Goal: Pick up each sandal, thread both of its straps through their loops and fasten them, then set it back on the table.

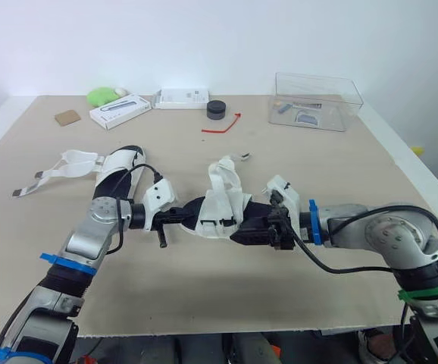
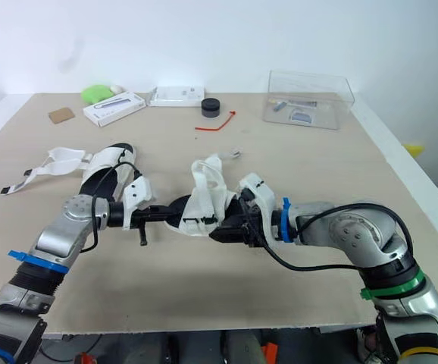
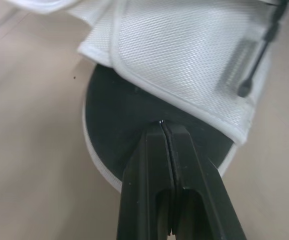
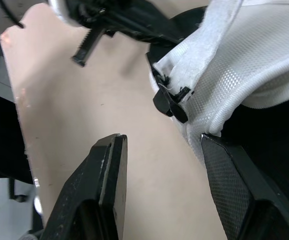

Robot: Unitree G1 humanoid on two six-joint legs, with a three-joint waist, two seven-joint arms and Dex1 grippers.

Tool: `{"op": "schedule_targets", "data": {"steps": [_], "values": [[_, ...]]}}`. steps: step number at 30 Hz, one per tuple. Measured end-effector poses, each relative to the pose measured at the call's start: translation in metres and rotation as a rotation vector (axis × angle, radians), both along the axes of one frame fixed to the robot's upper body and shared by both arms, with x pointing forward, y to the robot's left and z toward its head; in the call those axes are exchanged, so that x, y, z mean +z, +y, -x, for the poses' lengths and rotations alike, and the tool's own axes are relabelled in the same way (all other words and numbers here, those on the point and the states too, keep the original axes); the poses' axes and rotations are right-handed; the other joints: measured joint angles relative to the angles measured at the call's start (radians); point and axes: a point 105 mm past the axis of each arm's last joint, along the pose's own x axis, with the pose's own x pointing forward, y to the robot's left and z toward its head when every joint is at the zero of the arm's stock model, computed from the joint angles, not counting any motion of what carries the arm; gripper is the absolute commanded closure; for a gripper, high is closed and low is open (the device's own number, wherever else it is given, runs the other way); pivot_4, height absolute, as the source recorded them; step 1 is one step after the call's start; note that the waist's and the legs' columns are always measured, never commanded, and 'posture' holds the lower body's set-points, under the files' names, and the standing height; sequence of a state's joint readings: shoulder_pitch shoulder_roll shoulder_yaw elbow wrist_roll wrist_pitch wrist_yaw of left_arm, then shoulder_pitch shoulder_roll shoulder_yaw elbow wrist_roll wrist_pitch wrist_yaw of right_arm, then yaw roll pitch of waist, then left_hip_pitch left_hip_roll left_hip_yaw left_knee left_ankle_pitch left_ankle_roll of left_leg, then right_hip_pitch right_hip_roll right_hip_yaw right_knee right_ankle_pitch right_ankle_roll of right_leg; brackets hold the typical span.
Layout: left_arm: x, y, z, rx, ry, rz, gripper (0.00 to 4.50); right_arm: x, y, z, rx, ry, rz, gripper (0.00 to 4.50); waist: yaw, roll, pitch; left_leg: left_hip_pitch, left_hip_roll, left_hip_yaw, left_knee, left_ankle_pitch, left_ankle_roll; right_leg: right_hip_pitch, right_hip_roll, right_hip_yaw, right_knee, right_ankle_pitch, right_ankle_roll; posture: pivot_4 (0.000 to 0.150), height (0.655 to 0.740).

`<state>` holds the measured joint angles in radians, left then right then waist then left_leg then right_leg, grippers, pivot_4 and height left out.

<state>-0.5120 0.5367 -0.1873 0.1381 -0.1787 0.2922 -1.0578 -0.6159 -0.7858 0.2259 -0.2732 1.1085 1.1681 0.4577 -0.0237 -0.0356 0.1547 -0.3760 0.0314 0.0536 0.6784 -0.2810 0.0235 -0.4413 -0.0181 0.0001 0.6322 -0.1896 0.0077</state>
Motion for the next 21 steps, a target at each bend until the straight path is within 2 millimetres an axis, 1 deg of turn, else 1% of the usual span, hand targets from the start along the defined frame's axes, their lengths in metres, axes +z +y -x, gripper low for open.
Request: {"op": "schedule_targets", "data": {"steps": [4,10,14,16,18,21], "values": [[0.0,0.002,-0.001,0.028,0.0,0.002,4.5,0.0,0.001,-0.007,0.015,-0.007,-0.001,1.93,0.0,0.0,0.0,0.0,0.0,0.0,0.0,0.0,0.0,0.0,0.0,0.0,0.0,0.0,0.0,0.15,0.74],[0.0,0.002,-0.001,0.034,-0.004,0.003,4.5,0.006,-0.001,-0.009,0.065,0.015,-0.013,1.93,0.0,0.0,0.0,0.0,-0.001,0.0,0.0,0.0,0.0,0.0,-0.001,0.0,0.0,0.001,-0.001,0.15,0.74],[0.0,0.0,-0.001,0.032,-0.004,0.007,4.5,0.029,-0.007,-0.029,0.045,-0.04,-0.012,1.93,0.001,0.001,0.001,0.0,-0.001,0.001,0.0,0.0,0.0,0.0,-0.001,0.0,0.0,0.001,0.0,0.15,0.74],[0.0,0.0,-0.001,0.031,-0.003,0.01,4.5,0.042,-0.003,-0.037,0.044,-0.074,-0.026,1.93,0.003,0.001,0.001,0.0,-0.001,0.001,0.0,0.0,0.0,0.0,-0.001,0.0,0.0,0.001,-0.001,0.15,0.74],[0.0,-0.002,-0.001,0.027,-0.003,0.014,4.5,0.047,0.004,-0.042,0.052,-0.083,-0.046,1.93,0.003,0.001,0.001,-0.001,-0.001,0.001,0.0,0.0,0.0,0.0,-0.002,0.0,0.0,0.0,-0.001,0.15,0.74],[0.0,-0.004,-0.001,0.022,-0.003,0.019,4.5,0.041,0.011,-0.045,0.058,-0.072,-0.042,1.93,0.004,0.001,0.001,-0.002,-0.003,0.0,-0.001,0.0,0.0,0.0,-0.004,-0.001,0.0,0.001,-0.001,0.15,0.74]]}}
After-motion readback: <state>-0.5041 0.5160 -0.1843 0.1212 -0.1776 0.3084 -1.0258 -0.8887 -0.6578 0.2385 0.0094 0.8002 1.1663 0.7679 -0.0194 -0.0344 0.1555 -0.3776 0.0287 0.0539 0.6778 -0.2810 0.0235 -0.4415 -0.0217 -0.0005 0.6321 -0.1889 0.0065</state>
